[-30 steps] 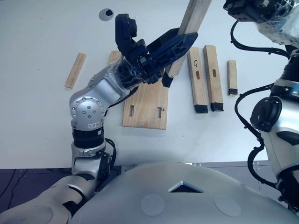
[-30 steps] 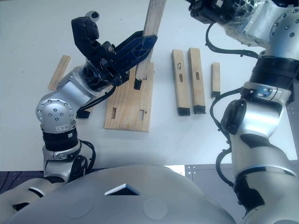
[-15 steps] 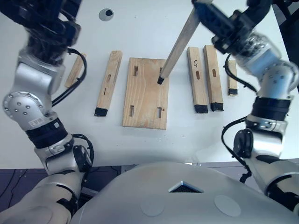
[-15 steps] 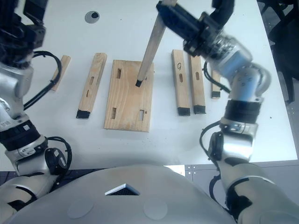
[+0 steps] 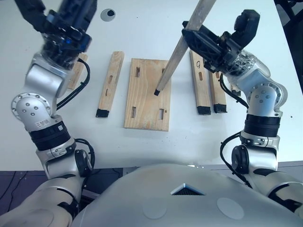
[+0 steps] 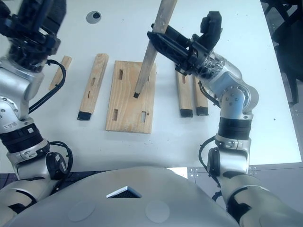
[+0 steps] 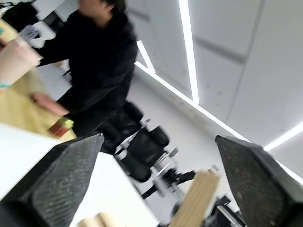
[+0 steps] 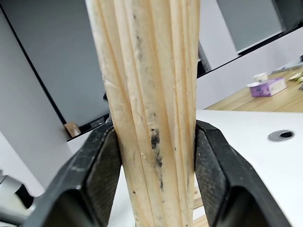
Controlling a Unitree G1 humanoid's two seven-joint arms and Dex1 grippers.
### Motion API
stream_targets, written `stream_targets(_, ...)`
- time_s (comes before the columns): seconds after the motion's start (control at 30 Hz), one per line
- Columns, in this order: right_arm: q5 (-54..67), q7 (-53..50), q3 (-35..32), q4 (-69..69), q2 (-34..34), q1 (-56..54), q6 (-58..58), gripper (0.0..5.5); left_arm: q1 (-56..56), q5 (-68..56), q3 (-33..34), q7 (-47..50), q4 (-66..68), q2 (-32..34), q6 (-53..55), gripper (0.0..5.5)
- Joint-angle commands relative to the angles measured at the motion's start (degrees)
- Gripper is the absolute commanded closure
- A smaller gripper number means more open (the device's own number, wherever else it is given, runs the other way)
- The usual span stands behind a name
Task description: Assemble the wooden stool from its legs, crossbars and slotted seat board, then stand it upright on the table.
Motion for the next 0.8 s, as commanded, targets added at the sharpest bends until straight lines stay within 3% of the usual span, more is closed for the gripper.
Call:
stream_targets(0.03,1.5,-2.3,-2.1,3.3,-0.4,-4.4,1.3,3.41,1.7,14.2,-6.4,-3.4,-1.2,3.9,-1.8,1.11)
stream_targets(0.1,4.1,-3.5,-3.6,5.4,0.9,-6.2,3.1,3.41,2.4,18.9,-10.0,-7.4,-3.4,6.2,-1.1,1.11)
stream_targets(0.33,10.8,-2.8,-4.6,7.3,1.6,-10.8,8.6,3.41,0.8,21.1,-15.3,-20.1,-5.6,8.8,2.4,0.10)
stream_targets(0.57,16.4,-2.8,-3.6,4.1,1.7,-11.3,13.9,3.41,-2.4,24.7,-20.0,-25.0,-2.1,6.5,3.4,0.10)
stream_targets(0.8,16.5,-3.8,-3.2,4.1,2.1,-10.4,14.2,3.44,-1.7,23.4,-19.7,-27.5,-3.1,5.9,5.3,1.10)
